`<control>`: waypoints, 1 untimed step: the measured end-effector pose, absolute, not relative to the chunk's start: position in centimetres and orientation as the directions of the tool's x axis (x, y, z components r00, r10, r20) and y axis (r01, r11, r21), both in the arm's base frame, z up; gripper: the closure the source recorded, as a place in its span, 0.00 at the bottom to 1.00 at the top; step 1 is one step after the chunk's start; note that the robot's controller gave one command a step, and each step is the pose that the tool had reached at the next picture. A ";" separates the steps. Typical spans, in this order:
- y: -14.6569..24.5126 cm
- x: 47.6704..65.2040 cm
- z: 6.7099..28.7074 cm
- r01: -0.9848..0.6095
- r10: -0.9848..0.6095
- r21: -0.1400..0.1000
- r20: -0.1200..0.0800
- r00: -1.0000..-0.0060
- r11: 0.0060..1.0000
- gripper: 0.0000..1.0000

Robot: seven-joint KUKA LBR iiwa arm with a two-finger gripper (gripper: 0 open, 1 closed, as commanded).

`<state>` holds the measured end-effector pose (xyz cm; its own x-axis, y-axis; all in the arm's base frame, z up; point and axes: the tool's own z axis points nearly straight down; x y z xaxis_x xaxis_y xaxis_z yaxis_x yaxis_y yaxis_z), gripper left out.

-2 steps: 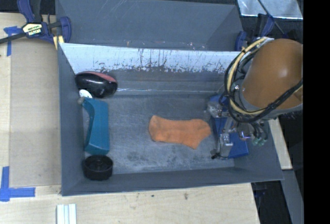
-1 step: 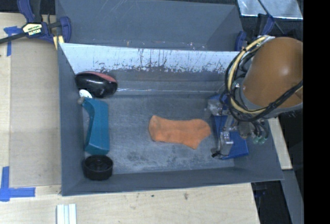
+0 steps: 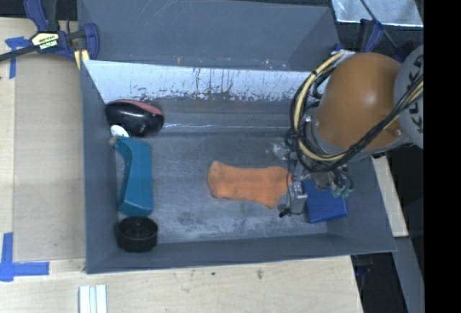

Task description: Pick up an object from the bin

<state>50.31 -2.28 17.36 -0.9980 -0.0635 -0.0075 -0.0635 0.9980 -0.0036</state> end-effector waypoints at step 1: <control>0.5 54.1 15.2 -0.078 -0.078 0.001 -0.001 -0.997 0.997 0.00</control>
Offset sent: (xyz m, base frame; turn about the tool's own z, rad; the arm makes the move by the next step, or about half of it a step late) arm 0.0134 0.0197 -0.0647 -0.0413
